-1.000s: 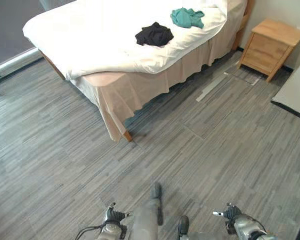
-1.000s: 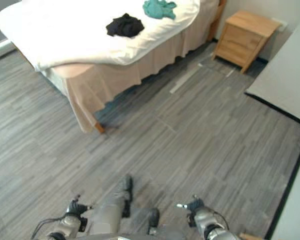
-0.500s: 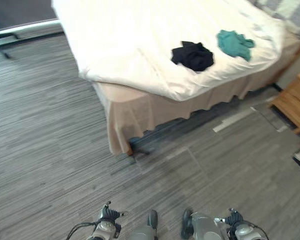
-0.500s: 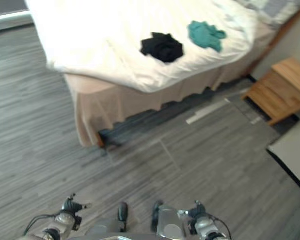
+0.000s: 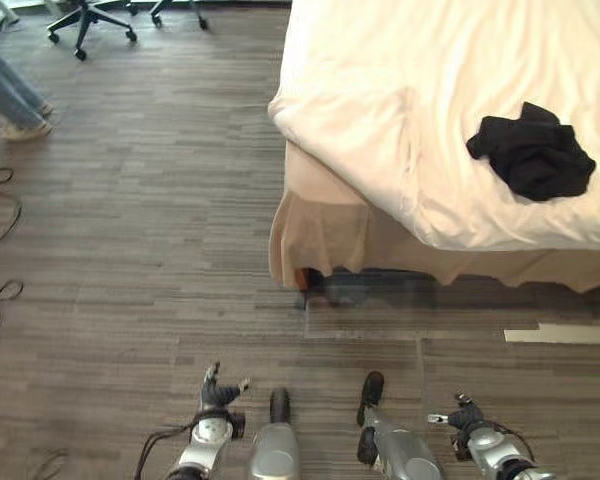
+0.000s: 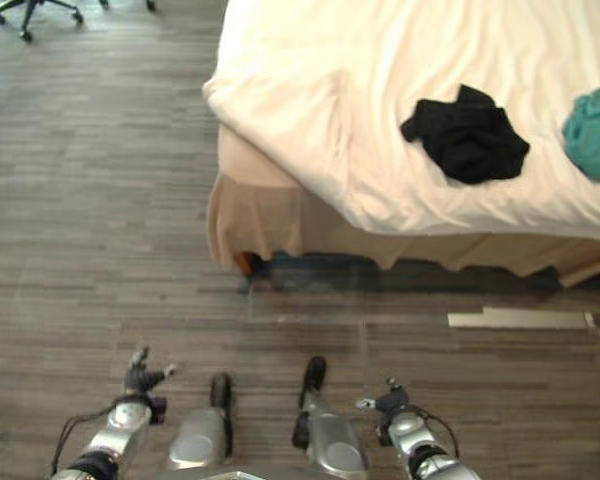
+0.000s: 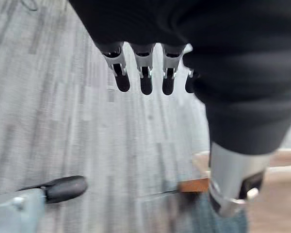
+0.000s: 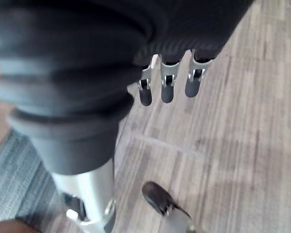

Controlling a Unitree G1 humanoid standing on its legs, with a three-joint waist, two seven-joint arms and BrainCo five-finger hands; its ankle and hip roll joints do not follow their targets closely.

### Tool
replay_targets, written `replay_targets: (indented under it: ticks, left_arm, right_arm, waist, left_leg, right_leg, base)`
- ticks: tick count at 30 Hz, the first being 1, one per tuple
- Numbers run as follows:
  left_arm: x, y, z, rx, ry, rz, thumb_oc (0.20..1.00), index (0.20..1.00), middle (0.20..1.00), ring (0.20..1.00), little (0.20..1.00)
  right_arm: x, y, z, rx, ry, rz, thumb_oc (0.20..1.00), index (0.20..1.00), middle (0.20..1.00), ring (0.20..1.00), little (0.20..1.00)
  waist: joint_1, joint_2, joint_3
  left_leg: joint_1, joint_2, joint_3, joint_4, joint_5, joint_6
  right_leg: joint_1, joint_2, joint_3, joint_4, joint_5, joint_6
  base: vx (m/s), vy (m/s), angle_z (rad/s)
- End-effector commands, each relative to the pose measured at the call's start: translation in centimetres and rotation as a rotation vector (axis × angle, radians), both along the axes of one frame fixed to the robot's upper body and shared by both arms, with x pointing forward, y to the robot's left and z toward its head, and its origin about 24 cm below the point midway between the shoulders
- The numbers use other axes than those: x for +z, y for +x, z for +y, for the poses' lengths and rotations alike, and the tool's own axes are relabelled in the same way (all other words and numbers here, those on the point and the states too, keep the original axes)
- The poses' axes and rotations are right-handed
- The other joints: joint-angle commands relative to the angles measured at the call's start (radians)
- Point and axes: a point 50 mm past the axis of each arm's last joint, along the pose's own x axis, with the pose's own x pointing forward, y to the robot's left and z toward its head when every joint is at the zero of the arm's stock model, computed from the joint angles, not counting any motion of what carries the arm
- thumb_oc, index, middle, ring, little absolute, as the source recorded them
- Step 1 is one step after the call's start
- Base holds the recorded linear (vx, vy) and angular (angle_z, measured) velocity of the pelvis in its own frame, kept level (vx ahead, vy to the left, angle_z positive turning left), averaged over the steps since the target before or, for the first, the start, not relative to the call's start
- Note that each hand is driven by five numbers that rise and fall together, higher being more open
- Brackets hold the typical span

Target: Tidy up the quilt and then pick up the clothes from the bed and put them into the laundry hamper.

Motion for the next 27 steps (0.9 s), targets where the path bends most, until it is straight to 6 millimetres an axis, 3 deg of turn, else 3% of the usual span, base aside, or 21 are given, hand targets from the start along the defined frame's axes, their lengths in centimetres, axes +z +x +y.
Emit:
replay_targets:
  ticks: [1,2,3,4,5,6,7,11,13,14,17,18,19,22,27]
  left_arm:
    - [10.1,5.2,5.0,-0.044,0.292,-0.404,1.000,1.000,1.000,1.000,1.000]
    - [14.9,6.7,5.9,-0.086,0.428,-0.564,1.000,1.000,1.000,1.000,1.000]
    - [18.4,7.7,5.5,-0.133,0.500,-0.686,1.000,1.000,1.000,1.000,1.000]
    - [20.6,8.1,5.4,-0.156,0.552,-0.757,1.000,1.000,1.000,1.000,1.000]
    - [20.6,8.1,5.4,-0.156,0.552,-0.758,1.000,1.000,1.000,1.000,1.000]
    - [25.4,8.8,4.7,-0.203,0.680,-0.904,1.000,1.000,1.000,1.000,1.000]
    - [25.4,8.9,4.7,-0.203,0.681,-0.905,1.000,1.000,1.000,1.000,1.000]
    - [31.7,11.8,3.2,-0.198,0.924,-1.026,1.000,1.000,1.000,1.000,1.000]
    - [32.9,12.6,2.7,-0.186,0.955,-1.042,1.000,1.000,1.000,1.000,1.000]
    - [34.9,14.3,2.1,-0.159,1.011,-1.030,1.000,1.000,1.000,1.000,1.000]
    - [36.8,15.5,2.4,-0.118,1.080,-0.991,1.000,1.000,1.000,1.000,1.000]
    - [38.9,16.5,2.7,-0.074,1.169,-0.938,1.000,1.000,1.000,1.000,1.000]
    - [39.0,16.5,2.6,-0.076,1.171,-0.941,1.000,1.000,1.000,1.000,1.000]
    - [43.0,16.6,2.3,-0.039,1.334,-0.927,1.000,1.000,1.000,1.000,1.000]
    - [46.9,16.1,2.2,0.028,1.538,-0.890,1.000,1.000,1.000,1.000,1.000]
  right_arm:
    - [0.1,-1.3,-2.3,-0.095,-0.003,0.018,1.000,1.000,1.000,1.000,1.000]
    - [0.5,-0.5,-2.8,-0.086,0.005,-0.005,1.000,1.000,1.000,1.000,1.000]
    - [0.8,-0.1,-2.9,-0.075,0.008,-0.016,1.000,1.000,1.000,1.000,1.000]
    - [0.9,0.2,-2.9,-0.065,0.010,-0.023,1.000,1.000,1.000,1.000,1.000]
    - [0.9,0.3,-2.8,-0.064,0.010,-0.024,1.000,1.000,1.000,1.000,1.000]
    - [1.2,0.9,-2.7,-0.037,0.005,-0.035,1.000,1.000,1.000,1.000,1.000]
    - [1.3,1.0,-2.7,-0.037,0.005,-0.036,1.000,1.000,1.000,1.000,1.000]
    - [2.2,3.8,-1.0,0.048,-0.015,-0.089,1.000,1.000,1.000,1.000,1.000]
    - [2.5,4.4,-0.6,0.061,-0.017,-0.108,1.000,1.000,1.000,1.000,1.000]
    - [3.2,5.9,0.1,0.087,-0.026,-0.147,1.000,1.000,1.000,1.000,1.000]
    - [3.9,6.9,0.3,0.089,-0.031,-0.182,1.000,1.000,1.000,1.000,1.000]
    - [4.6,7.7,0.2,0.082,-0.038,-0.219,1.000,1.000,1.000,1.000,1.000]
    - [4.6,7.7,0.2,0.080,-0.035,-0.220,1.000,1.000,1.000,1.000,1.000]
    - [5.3,8.4,0.0,0.065,-0.026,-0.267,1.000,1.000,1.000,1.000,1.000]
    - [5.5,8.6,0.3,0.058,-0.009,-0.305,1.000,1.000,1.000,1.000,1.000]
  waist:
    - [-0.010,0.048,-0.022]
    - [-0.011,0.044,-0.028]
    - [-0.015,0.044,-0.034]
    - [-0.017,0.044,-0.036]
    - [-0.016,0.043,-0.037]
    - [-0.027,0.046,-0.032]
    - [-0.025,0.045,-0.033]
    - [-0.070,0.052,-0.011]
    - [-0.075,0.050,-0.001]
    - [-0.099,0.048,0.021]
    - [-0.116,0.044,0.041]
    - [-0.135,0.039,0.062]
    - [-0.133,0.037,0.063]
    - [-0.157,0.033,0.092]
    - [-0.189,0.029,0.119]
  left_leg:
    - [-0.021,-0.009,-0.030,-0.030,0.088,0.001]
    - [-0.017,-0.012,-0.023,-0.042,0.083,-0.004]
    - [-0.019,-0.012,-0.016,-0.042,0.083,-0.007]
    - [-0.022,-0.013,-0.008,-0.042,0.081,-0.008]
    - [-0.026,-0.013,-0.008,-0.042,0.084,-0.008]
    - [-0.032,-0.016,0.006,-0.042,0.077,-0.009]
    - [-0.036,-0.016,0.007,-0.042,0.080,-0.008]
    - [-0.083,-0.019,0.044,-0.042,0.079,-0.006]
    - [-0.098,-0.019,0.051,-0.042,0.086,-0.005]
    - [-0.119,-0.015,0.061,-0.039,0.090,-0.005]
    - [-0.142,-0.009,0.068,-0.037,0.098,-0.006]
    - [-0.167,-0.005,0.072,-0.034,0.108,-0.008]
    - [-0.167,-0.005,0.073,-0.034,0.108,-0.008]
    - [-0.201,0.003,0.080,-0.034,0.118,-0.013]
    - [-0.271,0.011,0.092,-0.030,0.131,-0.023]
  right_leg:
    - [0.055,-0.091,0.037,0.081,-0.228,0.135]
    - [0.053,-0.093,0.041,0.076,-0.224,0.140]
    - [0.045,-0.095,0.044,0.074,-0.219,0.144]
    - [0.034,-0.097,0.049,0.072,-0.214,0.146]
    - [0.030,-0.097,0.050,0.071,-0.211,0.146]
    - [0.004,-0.104,0.061,0.072,-0.202,0.153]
    - [0.000,-0.104,0.062,0.071,-0.198,0.152]
    - [-0.089,-0.115,0.104,0.071,-0.164,0.168]
    - [-0.111,-0.116,0.113,0.072,-0.155,0.170]
    - [-0.144,-0.118,0.125,0.078,-0.148,0.176]
    - [-0.174,-0.121,0.133,0.079,-0.138,0.181]
    - [-0.203,-0.120,0.137,0.081,-0.130,0.186]
    - [-0.204,-0.120,0.138,0.082,-0.130,0.186]
    - [-0.240,-0.122,0.141,0.078,-0.119,0.191]
    - [-0.318,-0.115,0.144,0.073,-0.097,0.196]
  base:
    - [0.17,0.008,-0.08]
    - [0.16,0.029,0.00]
    - [0.14,0.034,0.06]
    - [0.04,0.021,-0.04]
    - [0.03,0.043,-0.12]
    - [0.01,0.034,-0.16]
    - [0.01,0.057,-0.19]
    - [-0.01,0.068,-0.21]
    - [-0.04,0.049,-0.30]
    - [-0.04,0.039,-0.26]
    - [-0.03,0.016,-0.27]
    - [-0.02,0.003,-0.24]
    - [-0.02,-0.008,-0.21]
    - [-0.01,-0.019,-0.16]
    - [-0.01,-0.032,-0.08]
